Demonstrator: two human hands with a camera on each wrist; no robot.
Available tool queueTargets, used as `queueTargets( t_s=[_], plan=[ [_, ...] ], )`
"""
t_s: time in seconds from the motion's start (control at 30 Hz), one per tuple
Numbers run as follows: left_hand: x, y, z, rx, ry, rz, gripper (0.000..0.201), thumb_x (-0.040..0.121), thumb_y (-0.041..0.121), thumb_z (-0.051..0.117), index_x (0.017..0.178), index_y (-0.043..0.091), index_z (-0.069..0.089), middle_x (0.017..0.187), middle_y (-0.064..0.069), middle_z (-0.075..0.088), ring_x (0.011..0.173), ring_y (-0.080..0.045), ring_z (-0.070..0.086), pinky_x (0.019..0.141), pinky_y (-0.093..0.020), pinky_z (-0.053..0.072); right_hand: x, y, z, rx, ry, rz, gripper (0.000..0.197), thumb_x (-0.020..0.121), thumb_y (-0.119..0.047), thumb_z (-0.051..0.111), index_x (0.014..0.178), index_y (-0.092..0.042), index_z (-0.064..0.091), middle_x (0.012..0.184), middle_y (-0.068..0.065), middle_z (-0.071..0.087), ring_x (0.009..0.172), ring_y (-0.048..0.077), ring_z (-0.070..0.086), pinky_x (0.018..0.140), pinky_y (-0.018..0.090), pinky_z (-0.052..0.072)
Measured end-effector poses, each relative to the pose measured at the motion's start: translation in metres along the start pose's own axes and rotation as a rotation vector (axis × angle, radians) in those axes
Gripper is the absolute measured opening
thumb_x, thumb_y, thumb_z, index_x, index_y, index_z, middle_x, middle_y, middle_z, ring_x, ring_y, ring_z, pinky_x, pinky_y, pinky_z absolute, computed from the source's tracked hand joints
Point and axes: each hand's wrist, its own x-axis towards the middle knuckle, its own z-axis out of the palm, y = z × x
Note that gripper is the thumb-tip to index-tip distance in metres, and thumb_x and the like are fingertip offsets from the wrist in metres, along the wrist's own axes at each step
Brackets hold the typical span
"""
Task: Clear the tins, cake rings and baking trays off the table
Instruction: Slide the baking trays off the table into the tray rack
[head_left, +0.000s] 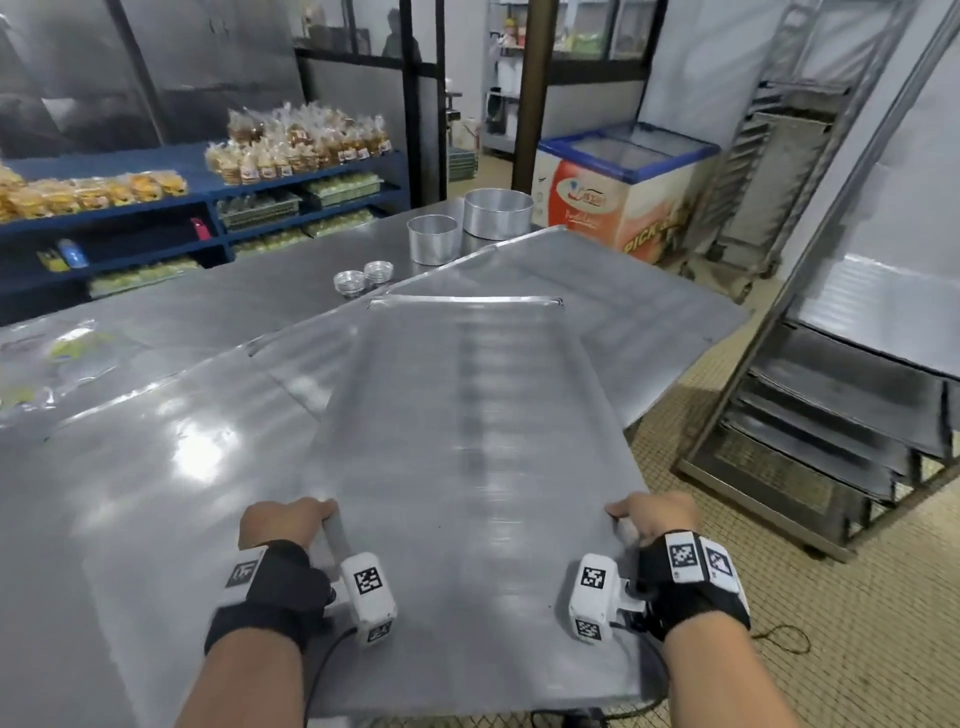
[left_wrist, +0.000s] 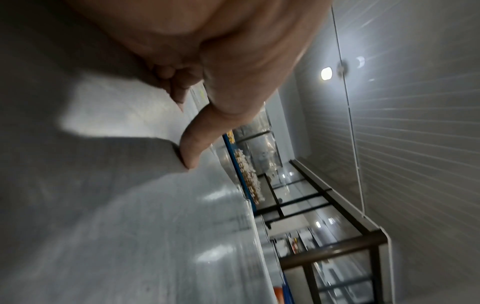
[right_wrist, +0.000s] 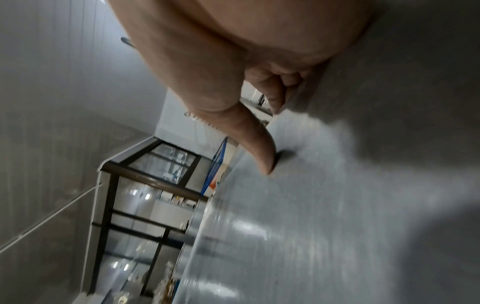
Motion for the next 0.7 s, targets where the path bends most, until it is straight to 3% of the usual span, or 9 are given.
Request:
queueTargets(
  t_s=[0.1,0.23,0.3,0.4,0.47,0.57,0.63,0.7],
  plan=[
    [-0.008,0.019,0.034,0.030,-0.060,0.044,0.037,0.068,0.019,0.087,0.080,-0.006,0.062,0.088,-0.024,0.070,0.082,-0.042,0.070,0.079,-0.051,0.060,0.001,0.010,-0.033,0.058,0.067,0.069,0.033,0.076,-0.006,0.083,0.069,0.001,0.051,0.070,0.015,0.057,0.066,0.028,0.056,0.064,0.033,0.046],
    [-0.021,0.045,0.084,0.090,-0.172,0.105,0.039,0.065,0.021,0.087,0.085,-0.007,0.068,0.089,-0.023,0.072,0.079,-0.037,0.071,0.074,-0.044,0.060,0.007,0.026,-0.078,0.127,0.176,0.114,0.032,0.076,-0.003,0.081,0.067,0.000,0.050,0.068,0.013,0.057,0.061,0.026,0.054,0.063,0.032,0.044],
    [-0.030,0.059,0.110,0.098,-0.220,0.112,0.036,0.061,0.021,0.087,0.077,-0.005,0.068,0.081,-0.021,0.073,0.076,-0.037,0.072,0.074,-0.047,0.061,0.011,0.034,-0.100,0.149,0.221,0.121,0.028,0.076,-0.002,0.081,0.072,0.003,0.054,0.073,0.012,0.060,0.064,0.026,0.056,0.062,0.031,0.042],
    [-0.048,0.080,0.152,0.071,-0.284,0.118,0.030,0.063,0.013,0.088,0.068,-0.002,0.062,0.068,-0.015,0.068,0.070,-0.034,0.070,0.073,-0.046,0.061,0.018,0.044,-0.130,0.183,0.258,0.143,0.027,0.076,-0.003,0.082,0.091,0.006,0.061,0.088,0.015,0.062,0.077,0.029,0.058,0.068,0.032,0.042],
    [-0.055,0.090,0.182,0.065,-0.333,0.150,0.037,0.058,0.016,0.090,0.078,-0.004,0.066,0.079,-0.017,0.071,0.077,-0.034,0.071,0.079,-0.045,0.060,0.024,0.050,-0.150,0.198,0.281,0.170,0.030,0.075,-0.005,0.083,0.095,0.009,0.064,0.089,0.016,0.063,0.078,0.031,0.059,0.069,0.033,0.043],
    [-0.064,0.104,0.230,0.102,-0.388,0.195,0.050,0.055,0.019,0.091,0.093,-0.006,0.070,0.098,-0.018,0.074,0.092,-0.037,0.072,0.085,-0.048,0.059,0.034,0.060,-0.180,0.248,0.346,0.217,0.024,0.076,-0.005,0.082,0.080,0.005,0.060,0.092,0.019,0.063,0.081,0.034,0.059,0.073,0.036,0.047],
    [-0.072,0.115,0.263,0.124,-0.418,0.225,0.051,0.061,0.018,0.089,0.101,-0.006,0.068,0.102,-0.020,0.071,0.095,-0.038,0.071,0.085,-0.045,0.058,0.044,0.065,-0.198,0.308,0.390,0.238,0.024,0.075,-0.003,0.081,0.082,0.005,0.060,0.089,0.019,0.064,0.081,0.035,0.060,0.075,0.038,0.050],
    [-0.083,0.125,0.295,0.117,-0.467,0.203,0.057,0.050,0.021,0.089,0.097,-0.004,0.069,0.099,-0.020,0.072,0.089,-0.036,0.072,0.084,-0.048,0.060,0.051,0.068,-0.214,0.350,0.401,0.269,0.029,0.071,-0.003,0.083,0.090,0.009,0.065,0.082,0.019,0.068,0.077,0.036,0.065,0.077,0.043,0.056]
  ],
)
